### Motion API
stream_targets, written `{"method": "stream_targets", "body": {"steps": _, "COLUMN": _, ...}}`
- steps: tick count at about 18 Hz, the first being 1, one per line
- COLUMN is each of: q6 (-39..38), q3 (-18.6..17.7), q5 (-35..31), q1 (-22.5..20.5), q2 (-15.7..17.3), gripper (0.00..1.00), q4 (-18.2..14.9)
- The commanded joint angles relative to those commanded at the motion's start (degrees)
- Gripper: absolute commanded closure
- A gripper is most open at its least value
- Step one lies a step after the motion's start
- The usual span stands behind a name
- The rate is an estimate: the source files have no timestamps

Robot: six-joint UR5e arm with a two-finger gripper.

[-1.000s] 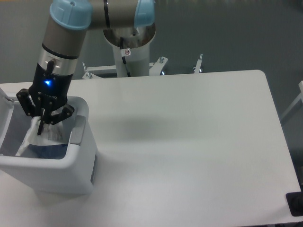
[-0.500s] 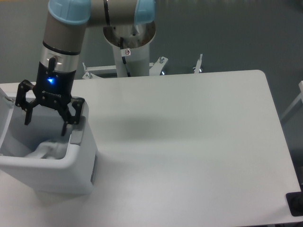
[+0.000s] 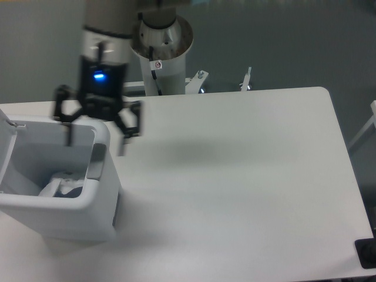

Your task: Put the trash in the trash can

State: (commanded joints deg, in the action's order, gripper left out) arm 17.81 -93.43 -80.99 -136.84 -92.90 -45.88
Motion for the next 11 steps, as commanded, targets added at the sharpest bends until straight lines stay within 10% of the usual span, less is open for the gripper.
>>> {"method": "stream_targets", "body": {"steps": 11, "q6": 17.78, "q3": 0.0, "q5": -8.57, "q1": -5.28, "q2": -1.94, "gripper": 0.0, "q4": -0.7}}
